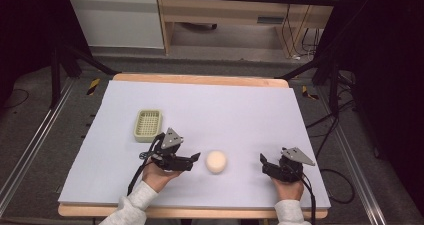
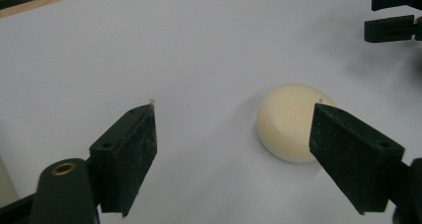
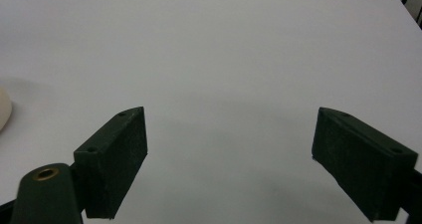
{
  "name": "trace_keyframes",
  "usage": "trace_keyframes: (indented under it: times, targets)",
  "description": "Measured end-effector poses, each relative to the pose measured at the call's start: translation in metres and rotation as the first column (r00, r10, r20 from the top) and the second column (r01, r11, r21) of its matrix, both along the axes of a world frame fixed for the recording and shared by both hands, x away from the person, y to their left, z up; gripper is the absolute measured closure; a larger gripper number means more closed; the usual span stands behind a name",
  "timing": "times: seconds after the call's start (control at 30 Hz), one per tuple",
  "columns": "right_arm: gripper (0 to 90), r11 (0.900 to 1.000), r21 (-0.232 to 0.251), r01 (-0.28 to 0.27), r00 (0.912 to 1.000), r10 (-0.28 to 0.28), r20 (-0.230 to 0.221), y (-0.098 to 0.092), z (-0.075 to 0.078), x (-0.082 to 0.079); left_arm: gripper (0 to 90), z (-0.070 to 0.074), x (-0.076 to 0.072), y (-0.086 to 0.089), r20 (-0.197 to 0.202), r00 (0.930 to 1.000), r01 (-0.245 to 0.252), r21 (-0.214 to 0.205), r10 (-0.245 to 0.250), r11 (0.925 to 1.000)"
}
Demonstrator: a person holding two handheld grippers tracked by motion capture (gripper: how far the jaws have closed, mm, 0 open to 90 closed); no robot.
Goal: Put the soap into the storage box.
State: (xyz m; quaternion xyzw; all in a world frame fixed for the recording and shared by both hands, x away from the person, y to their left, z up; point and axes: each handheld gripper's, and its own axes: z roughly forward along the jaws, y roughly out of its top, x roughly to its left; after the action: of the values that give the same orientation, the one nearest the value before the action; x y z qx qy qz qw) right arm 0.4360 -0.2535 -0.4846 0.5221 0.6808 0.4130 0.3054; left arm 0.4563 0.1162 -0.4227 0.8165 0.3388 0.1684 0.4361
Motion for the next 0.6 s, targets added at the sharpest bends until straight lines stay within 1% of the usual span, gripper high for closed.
trace_keyframes:
  times: [0.17,0.43,0.6]
  targets:
    - [14.4,1.0000,0.000,0.001,1.0000,-0.001,0.000,0.000,0.000,0.000,18.4,-0.001,0.000,-0.010,-0.004,0.9998,0.018,0.006,-0.018,0.9998]
    - [14.4,1.0000,0.000,0.002,1.0000,-0.002,0.006,0.000,0.000,-0.001,18.0,-0.005,-0.001,-0.022,-0.016,0.9990,0.041,0.008,-0.041,0.9991]
    - [14.4,1.0000,0.000,0.001,1.0000,-0.001,0.008,-0.001,0.000,0.000,18.0,-0.007,0.000,-0.028,-0.023,0.9985,0.051,0.026,-0.050,0.9984]
